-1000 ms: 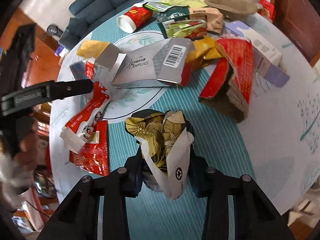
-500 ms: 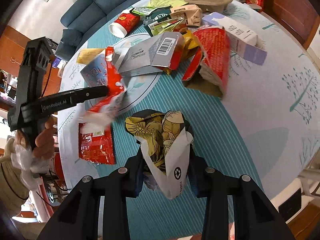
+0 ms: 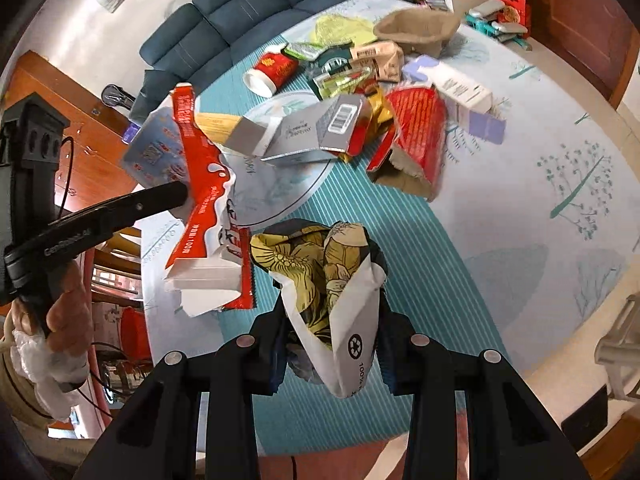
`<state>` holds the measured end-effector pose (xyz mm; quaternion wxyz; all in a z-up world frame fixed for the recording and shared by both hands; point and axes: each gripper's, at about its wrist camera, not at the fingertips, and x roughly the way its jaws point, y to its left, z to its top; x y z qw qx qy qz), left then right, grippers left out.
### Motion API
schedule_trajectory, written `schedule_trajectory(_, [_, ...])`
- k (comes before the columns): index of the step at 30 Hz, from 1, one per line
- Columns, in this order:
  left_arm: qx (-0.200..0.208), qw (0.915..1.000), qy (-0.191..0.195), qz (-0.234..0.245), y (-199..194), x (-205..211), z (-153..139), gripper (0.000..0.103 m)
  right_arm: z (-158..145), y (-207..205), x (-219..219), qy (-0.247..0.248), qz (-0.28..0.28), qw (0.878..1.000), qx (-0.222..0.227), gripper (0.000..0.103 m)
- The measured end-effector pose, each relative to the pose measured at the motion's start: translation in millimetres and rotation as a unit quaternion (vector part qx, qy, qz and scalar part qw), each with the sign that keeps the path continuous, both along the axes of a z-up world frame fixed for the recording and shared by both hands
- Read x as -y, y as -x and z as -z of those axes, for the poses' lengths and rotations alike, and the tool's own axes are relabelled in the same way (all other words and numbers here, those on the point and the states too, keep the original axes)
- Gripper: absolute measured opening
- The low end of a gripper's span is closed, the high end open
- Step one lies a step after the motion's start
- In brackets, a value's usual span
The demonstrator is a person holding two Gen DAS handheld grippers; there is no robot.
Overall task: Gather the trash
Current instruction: 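Grasp the yellow-and-white snack wrapper with the right gripper while the left grasps a red-white wrapper, then carry both held wrappers down over the black trash bin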
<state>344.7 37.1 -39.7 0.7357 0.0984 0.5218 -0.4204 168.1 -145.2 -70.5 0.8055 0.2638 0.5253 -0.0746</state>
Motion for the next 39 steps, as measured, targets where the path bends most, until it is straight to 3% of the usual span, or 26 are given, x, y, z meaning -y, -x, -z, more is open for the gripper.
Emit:
schedule_trajectory(11, [0.049,0.9985,0.024,-0.013,76,9,-59,0.006,-46,61,15,0.022,-0.016,0.999,0.040,0.036])
schedule_trajectory(21, [0.083,0.9920,0.019,-0.094,205,41,-90,0.006,-75,150,64,0.030,-0.093,0.992,0.081,0.036])
schedule_trajectory(31, [0.058,0.9819,-0.033,-0.177,340,81,-68,0.006,-67,237,117,-0.001,-0.156,0.985,0.077,0.036])
schedule_trajectory(39, [0.067,0.9721,-0.090,-0.206,390,86,-49,0.006,-35,263,108,-0.041,-0.185,0.980,0.056,0.036])
